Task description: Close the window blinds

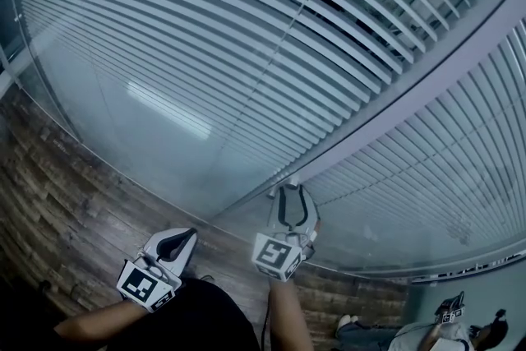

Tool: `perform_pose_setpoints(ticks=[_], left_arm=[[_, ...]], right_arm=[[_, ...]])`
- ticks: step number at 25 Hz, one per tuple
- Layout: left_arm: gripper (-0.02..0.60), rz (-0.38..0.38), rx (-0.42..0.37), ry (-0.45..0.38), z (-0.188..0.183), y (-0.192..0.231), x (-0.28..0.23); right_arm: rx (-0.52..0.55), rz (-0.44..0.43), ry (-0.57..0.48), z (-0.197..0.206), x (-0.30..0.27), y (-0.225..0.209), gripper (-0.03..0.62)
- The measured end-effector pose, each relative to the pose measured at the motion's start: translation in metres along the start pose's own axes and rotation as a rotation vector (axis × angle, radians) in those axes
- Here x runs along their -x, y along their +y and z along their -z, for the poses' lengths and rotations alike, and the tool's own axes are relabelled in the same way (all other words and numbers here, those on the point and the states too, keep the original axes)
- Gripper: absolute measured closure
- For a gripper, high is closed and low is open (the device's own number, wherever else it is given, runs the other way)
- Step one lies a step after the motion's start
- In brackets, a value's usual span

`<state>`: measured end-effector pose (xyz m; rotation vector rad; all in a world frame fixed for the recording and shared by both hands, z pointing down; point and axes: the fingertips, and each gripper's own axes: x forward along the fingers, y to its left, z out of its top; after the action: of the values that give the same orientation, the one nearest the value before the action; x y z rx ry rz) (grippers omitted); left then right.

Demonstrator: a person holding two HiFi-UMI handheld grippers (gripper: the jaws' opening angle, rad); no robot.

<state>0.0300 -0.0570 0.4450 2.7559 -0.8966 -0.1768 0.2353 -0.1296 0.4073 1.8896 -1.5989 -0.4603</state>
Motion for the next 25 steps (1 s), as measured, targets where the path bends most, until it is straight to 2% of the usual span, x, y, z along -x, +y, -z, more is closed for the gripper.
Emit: perform_pose_setpoints(ticks=[4, 8, 12, 14, 20, 25], left_arm=[[0.583, 0.002, -0.005, 0.012, 0.004, -0.003, 0.003], [0.583, -0.003, 0.011, 0.013, 0.002, -0.006, 0.006], [0.583, -0.002, -0.001, 0.019, 0.001, -0.007, 0.009], [0.583, -0.003, -0.003, 0.019, 0.002, -0.008, 0.009], [0.583, -0.013, 0.000, 0.015, 0.003, -0.003, 0.013], [0.583, -0.020, 0.003, 0.018, 0.003, -0.001, 0.017]], right_arm=[[-0.067, 0.037, -0.030, -0.007, 0.002, 0.000, 0.425], [-0.257, 0.065, -0.020, -0.007, 0.002, -0.009, 0.427], [-0.494, 0.061, 0.013, 0.001, -0.004, -0.014, 0.431], [-0.568, 0.058, 0.014, 0.005, -0.005, -0.016, 0.431], [-0.625, 0.064, 0.013, 0.002, -0.005, -0.011, 0.448], [-0.590, 0.061, 0.022, 0.002, -0.005, -0.012, 0.462]])
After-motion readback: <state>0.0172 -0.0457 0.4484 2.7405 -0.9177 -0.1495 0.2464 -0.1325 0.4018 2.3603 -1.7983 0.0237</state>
